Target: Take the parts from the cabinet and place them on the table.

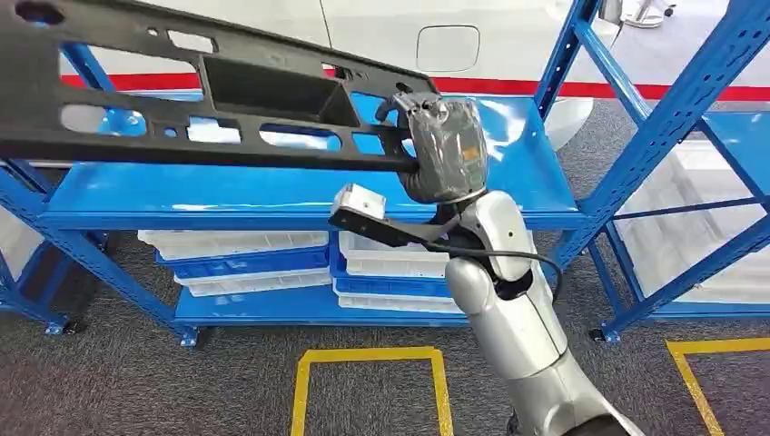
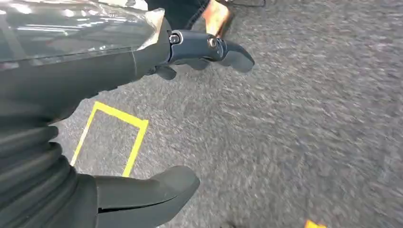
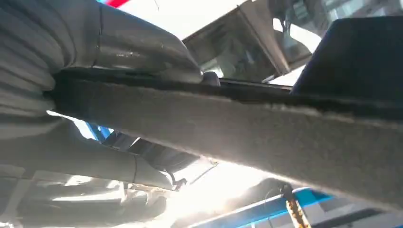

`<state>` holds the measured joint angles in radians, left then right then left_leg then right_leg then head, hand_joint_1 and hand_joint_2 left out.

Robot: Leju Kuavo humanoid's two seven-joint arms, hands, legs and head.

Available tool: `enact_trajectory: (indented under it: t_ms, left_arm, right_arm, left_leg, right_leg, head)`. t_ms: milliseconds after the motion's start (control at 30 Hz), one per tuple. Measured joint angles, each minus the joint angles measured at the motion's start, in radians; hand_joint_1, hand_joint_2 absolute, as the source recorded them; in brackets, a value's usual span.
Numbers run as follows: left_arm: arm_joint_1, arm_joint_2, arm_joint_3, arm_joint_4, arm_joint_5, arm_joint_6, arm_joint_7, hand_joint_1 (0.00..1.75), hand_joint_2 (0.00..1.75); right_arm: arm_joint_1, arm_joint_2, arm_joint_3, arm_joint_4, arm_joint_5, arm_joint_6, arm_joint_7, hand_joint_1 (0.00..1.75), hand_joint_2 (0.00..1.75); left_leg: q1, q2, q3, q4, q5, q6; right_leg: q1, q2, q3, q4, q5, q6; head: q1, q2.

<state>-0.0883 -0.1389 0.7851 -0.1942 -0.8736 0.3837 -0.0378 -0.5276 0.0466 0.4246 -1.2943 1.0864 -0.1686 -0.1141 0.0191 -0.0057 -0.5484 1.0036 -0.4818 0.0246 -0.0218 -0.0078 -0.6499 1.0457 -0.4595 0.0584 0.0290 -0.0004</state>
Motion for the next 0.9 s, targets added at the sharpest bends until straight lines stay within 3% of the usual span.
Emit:
enact_trajectory:
  t_ms: [33, 67, 100, 133, 167, 200, 233, 267, 333, 367, 433, 467, 500, 533, 567, 600, 633, 667, 700, 733, 767, 800, 833, 900]
  left_arm:
    - [0.000, 0.002, 0.002, 0.000, 0.001, 0.001, 0.000, 0.00, 1.75]
    - [0.000, 0.004, 0.006, 0.000, 0.005, 0.002, 0.000, 0.00, 1.75]
    - [0.000, 0.005, 0.011, 0.000, 0.011, 0.004, 0.000, 0.00, 1.75]
    - [0.000, 0.004, 0.014, 0.000, 0.015, 0.005, 0.000, 0.00, 1.75]
    - [0.000, 0.004, 0.015, 0.000, 0.015, 0.007, 0.000, 0.00, 1.75]
    - [0.000, 0.003, 0.018, 0.000, 0.015, 0.008, -0.001, 0.00, 1.75]
    - [0.000, 0.003, 0.020, 0.000, 0.015, 0.010, -0.002, 0.00, 1.75]
    - [0.000, 0.002, 0.023, 0.000, 0.014, 0.013, -0.003, 0.00, 1.75]
    - [-0.001, -0.003, 0.025, 0.000, 0.005, 0.019, -0.007, 0.00, 1.75]
    - [-0.001, -0.004, 0.025, 0.000, 0.002, 0.020, -0.009, 0.00, 1.75]
    - [-0.001, -0.006, 0.027, 0.000, -0.004, 0.023, -0.011, 0.00, 1.75]
    - [0.001, -0.004, 0.029, 0.000, -0.004, 0.026, -0.012, 0.00, 1.75]
    - [0.001, -0.006, 0.030, 0.000, -0.004, 0.027, -0.013, 0.00, 1.75]
    - [0.001, -0.007, 0.030, 0.000, -0.004, 0.029, -0.013, 0.00, 1.75]
    - [0.001, -0.007, 0.031, 0.000, -0.004, 0.031, -0.013, 0.00, 1.75]
    - [0.000, -0.006, 0.031, 0.000, -0.004, 0.031, -0.013, 0.00, 1.75]
    - [0.000, -0.006, 0.031, 0.000, -0.004, 0.031, -0.013, 0.00, 1.75]
    - [0.000, -0.007, 0.031, 0.000, -0.004, 0.031, -0.013, 0.00, 1.75]
    - [0.000, -0.007, 0.031, 0.000, -0.004, 0.031, -0.013, 0.00, 1.75]
    - [0.000, -0.006, 0.031, 0.000, -0.004, 0.032, -0.013, 0.00, 1.75]
    - [-0.001, -0.006, 0.031, 0.000, -0.004, 0.034, -0.013, 0.00, 1.75]
    - [-0.004, -0.008, 0.032, 0.000, -0.002, 0.038, -0.013, 0.00, 1.75]
    - [-0.007, -0.007, 0.034, 0.000, 0.007, 0.042, -0.013, 0.00, 1.75]
    - [-0.010, -0.008, 0.048, 0.000, 0.026, 0.049, -0.013, 0.00, 1.75]
  right_arm:
    - [0.013, -0.003, -0.001, -0.006, -0.006, 0.000, -0.005, 1.75, 1.75]
    - [0.026, -0.005, -0.002, -0.010, -0.014, 0.000, -0.013, 1.75, 1.75]
    - [0.038, -0.005, -0.002, -0.013, -0.021, 0.000, -0.020, 1.75, 1.75]
    - [0.051, -0.005, -0.002, -0.015, -0.028, 0.000, -0.026, 1.75, 1.75]
    - [0.062, -0.005, -0.002, -0.015, -0.031, 0.000, -0.029, 1.75, 1.75]
    - [0.072, -0.005, -0.002, -0.016, -0.034, -0.001, -0.029, 1.75, 1.75]
    - [0.081, -0.005, -0.003, -0.016, -0.037, -0.002, -0.029, 1.75, 1.75]
    - [0.090, -0.003, -0.006, -0.018, -0.040, -0.003, -0.029, 1.75, 1.75]
    - [0.113, 0.003, -0.020, -0.039, -0.062, -0.004, -0.032, 1.75, 1.75]
    - [0.129, 0.005, -0.029, -0.046, -0.073, -0.008, -0.035, 1.75, 1.75]
    - [0.169, 0.006, -0.053, -0.068, -0.101, -0.010, -0.057, 1.75, 1.75]
    - [0.189, 0.006, -0.064, -0.077, -0.109, -0.010, -0.069, 1.75, 1.75]
    - [0.201, 0.006, -0.071, -0.087, -0.113, -0.010, -0.079, 1.75, 1.75]
    - [0.214, 0.007, -0.080, -0.097, -0.118, -0.010, -0.088, 1.75, 1.75]
    - [0.225, 0.006, -0.085, -0.105, -0.119, -0.009, -0.090, 1.75, 1.75]
    - [0.234, 0.006, -0.089, -0.110, -0.120, -0.009, -0.092, 1.75, 1.75]
    - [0.241, 0.006, -0.094, -0.113, -0.120, -0.009, -0.095, 1.75, 1.75]
    - [0.247, 0.006, -0.097, -0.115, -0.120, -0.009, -0.095, 1.75, 1.75]
    - [0.251, 0.006, -0.101, -0.118, -0.121, -0.009, -0.096, 1.75, 1.75]
    - [0.252, 0.006, -0.105, -0.119, -0.124, -0.006, -0.096, 1.75, 1.75]
    - [0.253, 0.007, -0.108, -0.122, -0.125, -0.001, -0.097, 1.75, 1.75]
    - [0.253, 0.009, -0.112, -0.127, -0.129, 0.003, -0.100, 1.75, 1.75]
    - [0.253, 0.010, -0.118, -0.132, -0.137, 0.010, -0.106, 1.75, 1.75]
    - [0.248, 0.017, -0.123, -0.131, -0.148, 0.026, -0.122, 1.75, 1.75]
  left_leg:
    - [-0.003, 0.002, -0.013, 0.001, 0.010, 0.015]
    - [-0.006, 0.003, -0.028, 0.001, 0.022, 0.018]
    - [-0.010, 0.004, -0.044, 0.002, 0.034, 0.021]
    - [-0.015, 0.005, -0.059, 0.002, 0.046, 0.023]
    - [-0.018, 0.006, -0.073, 0.002, 0.057, 0.024]
    - [-0.020, 0.006, -0.087, 0.003, 0.068, 0.023]
    - [-0.022, 0.006, -0.099, 0.003, 0.080, 0.022]
    - [-0.023, 0.005, -0.111, 0.003, 0.090, 0.020]
    - [-0.028, 0.003, -0.121, 0.007, 0.108, 0.012]
    - [-0.027, 0.003, -0.123, 0.003, 0.122, 0.007]
    - [-0.022, 0.003, -0.123, -0.005, 0.141, -0.005]
    - [-0.021, 0.001, -0.130, -0.002, 0.138, -0.009]
    - [-0.019, 0.001, -0.139, 0.017, 0.093, -0.016]
    - [-0.014, 0.003, -0.152, 0.071, 0.016, -0.022]
    - [-0.009, 0.002, -0.167, 0.140, -0.046, -0.029]
    - [-0.007, 0.002, -0.182, 0.221, -0.091, -0.036]
    - [-0.005, 0.003, -0.190, 0.286, -0.102, -0.042]
    - [-0.003, 0.003, -0.183, 0.313, -0.082, -0.045]
    - [0.002, 0.003, -0.159, 0.301, -0.047, -0.049]
    - [0.007, 0.003, -0.111, 0.249, -0.009, -0.051]
    - [0.011, 0.003, -0.052, 0.175, 0.008, -0.053]
    - [0.014, 0.001, 0.008, 0.087, -0.019, -0.055]
    - [0.004, -0.003, 0.042, 0.029, -0.044, -0.051]
    - [-0.003, -0.003, 0.034, 0.021, -0.045, -0.036]
  right_leg:
    - [0.000, 0.001, -0.021, 0.061, -0.057, -0.016]
    - [0.001, 0.002, -0.042, 0.141, -0.109, -0.027]
    - [0.003, 0.004, -0.058, 0.220, -0.143, -0.030]
    - [0.006, 0.004, -0.062, 0.272, -0.150, -0.025]
    - [0.007, 0.004, -0.048, 0.284, -0.134, -0.017]
    - [0.010, 0.004, -0.018, 0.260, -0.105, -0.008]
    - [0.014, 0.004, 0.032, 0.200, -0.074, -0.003]
    - [0.018, 0.004, 0.097, 0.115, -0.061, -0.007]
    - [0.033, 0.003, 0.229, -0.079, -0.104, -0.035]
    - [0.032, 0.005, 0.220, -0.086, -0.110, -0.033]
    - [0.036, 0.006, 0.213, -0.083, -0.097, -0.042]
    - [0.010, 0.003, 0.207, -0.090, -0.081, -0.052]
    - [0.016, 0.001, 0.198, -0.089, -0.070, -0.055]
    - [0.014, 0.000, 0.184, -0.088, -0.057, -0.068]
    - [0.015, 0.001, 0.174, -0.087, -0.045, -0.068]
    - [0.016, 0.001, 0.160, -0.086, -0.032, -0.068]
    - [0.016, 0.000, 0.143, -0.083, -0.021, -0.065]
    - [0.015, 0.000, 0.127, -0.077, -0.013, -0.060]
    - [0.013, 0.000, 0.109, -0.068, -0.006, -0.056]
    - [0.010, 0.000, 0.090, -0.056, -0.002, -0.050]
    - [0.008, 0.000, 0.076, -0.044, 0.001, -0.045]
    - [0.009, 0.000, 0.066, -0.031, 0.003, -0.041]
    - [0.013, -0.001, 0.054, -0.023, 0.008, -0.034]
    - [0.012, -0.001, 0.046, -0.023, 0.023, -0.014]
  head:
    - [0.002, 0.000]
    - [0.002, 0.000]
    - [0.002, 0.000]
    - [0.002, 0.000]
    - [0.002, 0.000]
    - [0.002, 0.000]
    - [0.001, 0.000]
    - [0.002, 0.000]
    - [0.002, 0.000]
    - [-0.001, 0.000]
    - [0.001, 0.000]
    - [0.003, 0.000]
    - [0.001, 0.000]
    - [-0.003, 0.000]
    - [-0.005, 0.000]
    - [-0.004, 0.000]
    - [-0.005, 0.000]
    - [-0.005, 0.000]
    - [-0.005, 0.000]
    - [-0.005, 0.000]
    - [-0.005, 0.000]
    - [-0.005, 0.000]
    - [-0.005, 0.000]
    - [-0.002, 0.000]
